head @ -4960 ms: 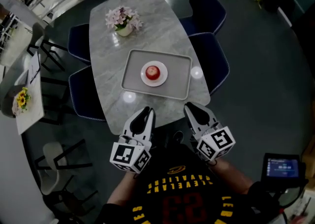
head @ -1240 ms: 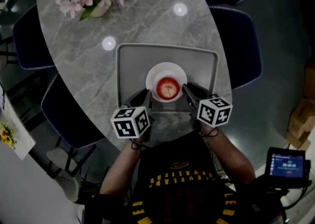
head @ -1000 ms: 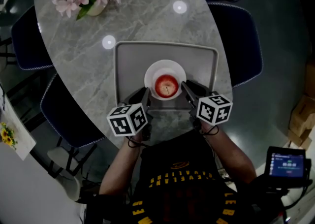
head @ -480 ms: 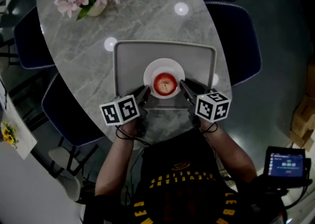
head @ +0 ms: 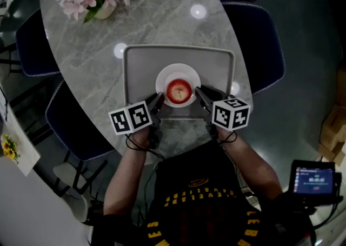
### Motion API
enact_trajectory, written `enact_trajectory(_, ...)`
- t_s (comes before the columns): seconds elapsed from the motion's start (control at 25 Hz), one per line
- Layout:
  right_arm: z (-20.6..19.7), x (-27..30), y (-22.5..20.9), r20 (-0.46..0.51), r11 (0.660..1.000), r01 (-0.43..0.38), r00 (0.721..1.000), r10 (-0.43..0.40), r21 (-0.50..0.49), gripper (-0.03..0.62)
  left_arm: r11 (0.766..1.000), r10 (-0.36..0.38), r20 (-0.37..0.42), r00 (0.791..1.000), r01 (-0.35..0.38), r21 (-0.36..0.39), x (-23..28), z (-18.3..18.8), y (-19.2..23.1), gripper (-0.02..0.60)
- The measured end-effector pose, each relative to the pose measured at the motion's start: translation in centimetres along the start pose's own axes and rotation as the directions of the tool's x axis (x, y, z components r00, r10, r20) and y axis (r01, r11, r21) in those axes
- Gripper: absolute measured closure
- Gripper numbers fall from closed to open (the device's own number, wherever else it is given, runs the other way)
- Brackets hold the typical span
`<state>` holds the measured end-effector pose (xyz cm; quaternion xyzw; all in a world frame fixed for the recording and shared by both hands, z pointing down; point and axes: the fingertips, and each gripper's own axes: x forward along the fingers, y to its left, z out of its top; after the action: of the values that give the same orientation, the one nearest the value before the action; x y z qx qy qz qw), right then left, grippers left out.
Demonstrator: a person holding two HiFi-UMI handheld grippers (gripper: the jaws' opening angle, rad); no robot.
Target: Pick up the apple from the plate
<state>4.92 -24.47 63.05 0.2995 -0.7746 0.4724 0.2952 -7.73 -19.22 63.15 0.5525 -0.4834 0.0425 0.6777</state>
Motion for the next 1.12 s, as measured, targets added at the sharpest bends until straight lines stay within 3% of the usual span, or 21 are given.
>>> enact_trajectory(0.52,0.0,-0.4,-0.5,-0.005,0.996,-0.001,1.000,0.001,0.085,0.537,0.997,-0.051,-0.002,0.999,0.051,-0.053,-0.4,-0.9,-0.2,0.541)
enact_trajectory(0.84,0.1,-0.2,0.0,-0.010,0.987,-0.042,0.999,0.044,0.155,0.540,0.994,-0.073,0.015,0.997,0.074,-0.084,-0.6,-1.0,-0.1,0.545)
enact_trajectory(1.12,-0.1,-0.5,0.6,-0.018,0.988,-0.064,0.998,0.067,0.142,0.540,0.989,-0.089,0.051,0.995,0.094,-0.113,-1.4,-1.8,-0.1,0.546)
